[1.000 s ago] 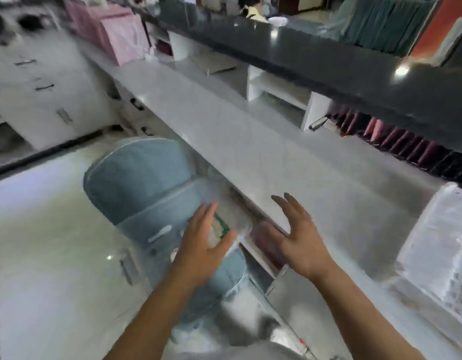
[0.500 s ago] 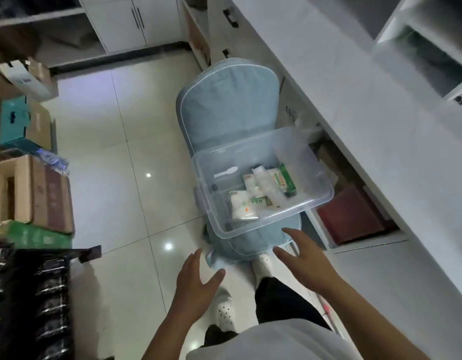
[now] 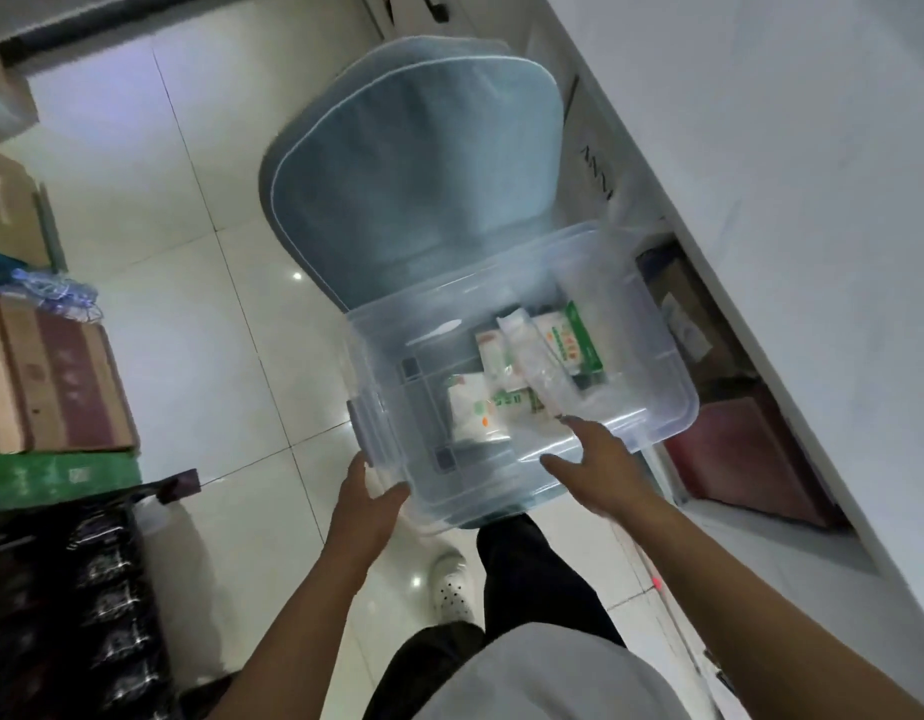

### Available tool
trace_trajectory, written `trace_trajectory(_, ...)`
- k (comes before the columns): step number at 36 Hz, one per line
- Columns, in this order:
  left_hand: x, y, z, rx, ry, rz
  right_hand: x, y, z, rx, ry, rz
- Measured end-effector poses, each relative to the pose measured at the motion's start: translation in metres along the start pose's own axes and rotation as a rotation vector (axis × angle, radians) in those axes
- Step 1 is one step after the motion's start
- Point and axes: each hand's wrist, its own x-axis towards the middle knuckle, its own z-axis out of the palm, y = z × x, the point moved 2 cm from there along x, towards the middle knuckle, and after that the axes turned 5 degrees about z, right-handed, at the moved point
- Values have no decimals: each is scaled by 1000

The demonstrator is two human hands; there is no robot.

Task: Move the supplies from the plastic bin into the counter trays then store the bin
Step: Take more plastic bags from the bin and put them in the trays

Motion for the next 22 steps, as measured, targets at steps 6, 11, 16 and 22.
trace_trajectory(6,38,5,28,-264,136,-232,119,-9,-2,150,-87,125)
trace_trajectory(11,37,2,36,-307,187,-256,213,-8,-1,365,12,311)
trace_trajectory(16,42,-6,30,-334,214,-255,269,-15,12,179,-66,398)
trace_trajectory(22,41,-13,28,-262,347,-215,284,-7,39,-83,12,410)
